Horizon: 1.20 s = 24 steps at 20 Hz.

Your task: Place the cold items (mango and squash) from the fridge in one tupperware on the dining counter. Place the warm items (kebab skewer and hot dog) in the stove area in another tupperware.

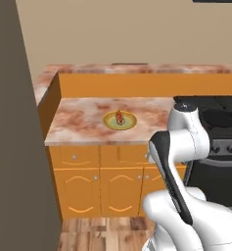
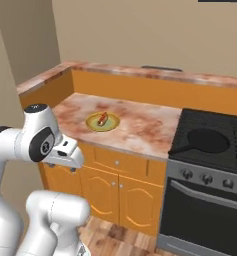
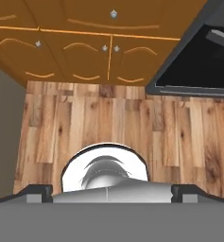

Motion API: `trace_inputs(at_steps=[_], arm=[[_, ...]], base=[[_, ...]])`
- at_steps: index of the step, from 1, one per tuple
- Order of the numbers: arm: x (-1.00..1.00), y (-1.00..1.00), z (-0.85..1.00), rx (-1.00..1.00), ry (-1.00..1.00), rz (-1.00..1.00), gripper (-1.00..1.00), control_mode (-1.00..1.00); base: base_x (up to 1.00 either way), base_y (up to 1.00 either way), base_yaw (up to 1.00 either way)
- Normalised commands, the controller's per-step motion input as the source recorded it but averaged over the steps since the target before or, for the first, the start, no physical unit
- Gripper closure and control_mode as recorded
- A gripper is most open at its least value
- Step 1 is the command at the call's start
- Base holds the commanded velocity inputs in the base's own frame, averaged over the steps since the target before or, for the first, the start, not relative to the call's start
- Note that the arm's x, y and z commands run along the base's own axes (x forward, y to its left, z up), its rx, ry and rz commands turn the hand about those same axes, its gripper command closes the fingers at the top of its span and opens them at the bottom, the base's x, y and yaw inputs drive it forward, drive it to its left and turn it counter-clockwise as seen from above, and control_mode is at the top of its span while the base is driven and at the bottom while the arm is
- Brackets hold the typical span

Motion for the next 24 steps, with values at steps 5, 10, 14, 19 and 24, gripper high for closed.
trace_inputs(at_steps=[5,10,14,19,24], arm=[[0.0,0.0,0.0,0.0,0.0,0.0,-1.0,1.0],[0.0,0.0,0.0,0.0,0.0,0.0,-1.0,1.0],[0.0,0.0,0.0,0.0,0.0,0.0,-1.0,1.0],[0.18,0.12,0.0,0.0,0.0,0.0,-1.0,-1.0],[0.9,0.22,-0.05,0.09,0.0,0.08,-1.0,-1.0]], base=[[0.85,0.35,-0.2],[0.78,0.32,-0.21],[0.67,0.3,-0.19],[0.11,0.15,-0.03],[0.0,0.0,0.0]])
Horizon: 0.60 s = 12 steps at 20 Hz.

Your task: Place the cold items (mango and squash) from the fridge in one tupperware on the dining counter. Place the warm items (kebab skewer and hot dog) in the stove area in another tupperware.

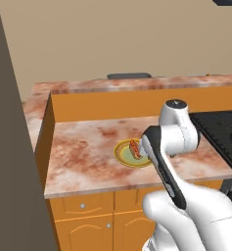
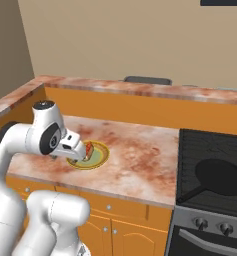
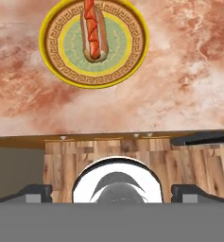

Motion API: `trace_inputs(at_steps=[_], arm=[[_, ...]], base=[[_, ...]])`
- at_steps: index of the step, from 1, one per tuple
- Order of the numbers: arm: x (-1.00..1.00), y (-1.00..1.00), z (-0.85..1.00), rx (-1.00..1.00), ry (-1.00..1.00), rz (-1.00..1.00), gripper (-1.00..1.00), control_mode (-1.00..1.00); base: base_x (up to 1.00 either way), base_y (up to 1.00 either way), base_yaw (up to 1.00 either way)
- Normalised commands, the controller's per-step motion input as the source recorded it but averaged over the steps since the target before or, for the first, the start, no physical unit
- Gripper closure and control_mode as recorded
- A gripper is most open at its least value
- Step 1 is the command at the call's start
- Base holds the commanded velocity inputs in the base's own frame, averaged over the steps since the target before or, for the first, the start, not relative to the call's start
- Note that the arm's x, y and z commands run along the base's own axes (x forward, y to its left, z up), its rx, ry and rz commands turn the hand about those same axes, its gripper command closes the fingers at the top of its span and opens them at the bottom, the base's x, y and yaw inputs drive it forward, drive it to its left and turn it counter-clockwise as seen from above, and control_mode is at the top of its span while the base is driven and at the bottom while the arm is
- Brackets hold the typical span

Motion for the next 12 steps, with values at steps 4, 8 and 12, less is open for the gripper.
trace_inputs(at_steps=[4,8,12], arm=[[1.0,0.09,0.0,0.03,0.15,-0.01,-1.0,-1.0],[0.96,0.26,-0.06,-0.12,0.25,-0.07,-1.0,-1.0],[0.96,0.05,-0.24,-0.01,0.1,0.0,-1.0,-1.0]], base=[[0.0,0.0,0.0],[0.0,0.0,0.0],[0.0,0.0,0.0]])
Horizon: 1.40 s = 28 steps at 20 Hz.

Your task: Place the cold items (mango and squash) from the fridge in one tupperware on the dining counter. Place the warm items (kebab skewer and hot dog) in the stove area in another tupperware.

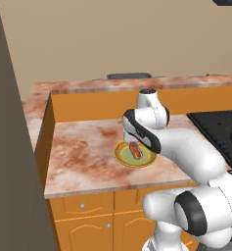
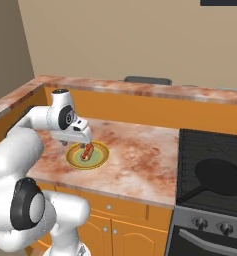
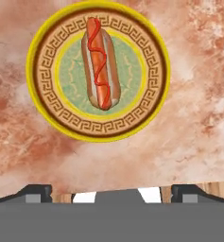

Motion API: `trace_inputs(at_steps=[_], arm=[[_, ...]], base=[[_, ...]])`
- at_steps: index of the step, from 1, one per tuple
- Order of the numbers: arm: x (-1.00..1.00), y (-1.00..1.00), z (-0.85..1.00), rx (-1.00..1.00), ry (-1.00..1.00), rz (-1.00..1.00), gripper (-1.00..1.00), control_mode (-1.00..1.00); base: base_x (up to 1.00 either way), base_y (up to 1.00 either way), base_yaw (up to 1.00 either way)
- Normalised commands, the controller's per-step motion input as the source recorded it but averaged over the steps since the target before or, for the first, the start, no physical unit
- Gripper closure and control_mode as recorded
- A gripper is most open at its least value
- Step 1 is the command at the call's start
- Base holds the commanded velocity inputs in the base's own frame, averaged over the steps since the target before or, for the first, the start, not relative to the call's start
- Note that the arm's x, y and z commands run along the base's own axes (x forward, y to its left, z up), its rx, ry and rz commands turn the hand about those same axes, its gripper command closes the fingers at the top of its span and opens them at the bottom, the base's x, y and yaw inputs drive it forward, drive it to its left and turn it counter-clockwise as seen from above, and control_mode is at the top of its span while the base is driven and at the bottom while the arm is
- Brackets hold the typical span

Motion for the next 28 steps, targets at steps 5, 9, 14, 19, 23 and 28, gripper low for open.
trace_inputs(at_steps=[5,9,14,19,23,28], arm=[[0.54,-0.14,-0.56,0.0,0.02,0.0,-1.0,-1.0],[0.63,-0.1,-0.73,0.0,0.0,0.0,-1.0,-1.0],[0.49,0.14,-0.42,-0.01,0.07,-0.01,-1.0,-1.0],[0.4,0.02,-0.51,0.0,0.07,0.0,-1.0,-1.0],[0.02,-0.04,-0.64,0.0,0.0,0.0,-1.0,-1.0],[0.0,-0.01,-0.38,0.0,0.0,0.0,-1.0,-1.0]], base=[[0.0,0.0,0.0],[0.0,0.0,0.0],[0.0,0.0,0.0],[0.0,0.0,0.0],[0.0,0.0,0.0],[0.0,0.0,0.0]])
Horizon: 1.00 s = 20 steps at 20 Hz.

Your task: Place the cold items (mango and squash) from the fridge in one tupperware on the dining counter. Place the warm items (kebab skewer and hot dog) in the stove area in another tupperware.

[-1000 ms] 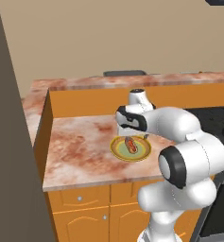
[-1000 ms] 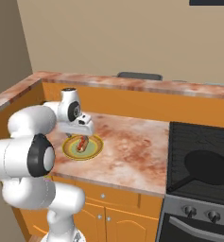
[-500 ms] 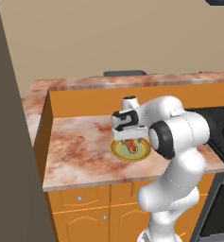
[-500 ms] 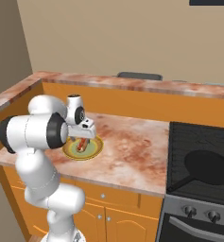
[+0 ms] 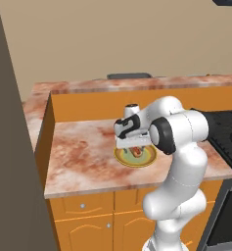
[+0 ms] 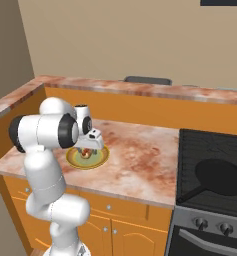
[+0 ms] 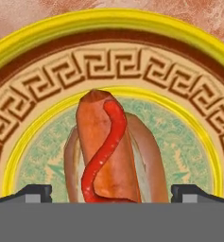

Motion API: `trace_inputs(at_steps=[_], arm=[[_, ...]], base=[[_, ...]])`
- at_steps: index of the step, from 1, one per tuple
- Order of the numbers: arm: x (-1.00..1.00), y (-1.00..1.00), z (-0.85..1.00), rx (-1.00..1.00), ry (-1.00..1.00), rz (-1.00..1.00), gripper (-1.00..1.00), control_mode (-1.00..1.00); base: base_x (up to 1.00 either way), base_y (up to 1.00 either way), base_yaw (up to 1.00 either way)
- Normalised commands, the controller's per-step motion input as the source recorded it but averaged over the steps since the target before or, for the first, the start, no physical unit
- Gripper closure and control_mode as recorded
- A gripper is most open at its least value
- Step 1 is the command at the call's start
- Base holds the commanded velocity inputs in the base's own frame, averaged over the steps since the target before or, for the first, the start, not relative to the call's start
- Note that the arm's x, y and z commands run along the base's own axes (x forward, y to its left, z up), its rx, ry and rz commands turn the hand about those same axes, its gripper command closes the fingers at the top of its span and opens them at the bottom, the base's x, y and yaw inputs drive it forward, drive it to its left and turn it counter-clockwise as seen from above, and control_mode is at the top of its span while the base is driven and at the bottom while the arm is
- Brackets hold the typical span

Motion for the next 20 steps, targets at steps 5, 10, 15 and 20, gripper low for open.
trace_inputs(at_steps=[5,10,15,20], arm=[[0.0,0.0,-0.11,0.0,0.0,0.0,1.0,-1.0],[0.0,0.0,-0.08,0.0,0.0,0.0,1.0,-1.0],[-0.12,0.0,0.12,0.0,-0.04,-0.02,1.0,-1.0],[-0.84,-0.06,0.96,0.0,-0.24,-0.07,1.0,-1.0]], base=[[0.0,0.0,0.0],[0.0,0.0,0.0],[0.0,0.0,0.0],[0.0,0.0,0.0]])
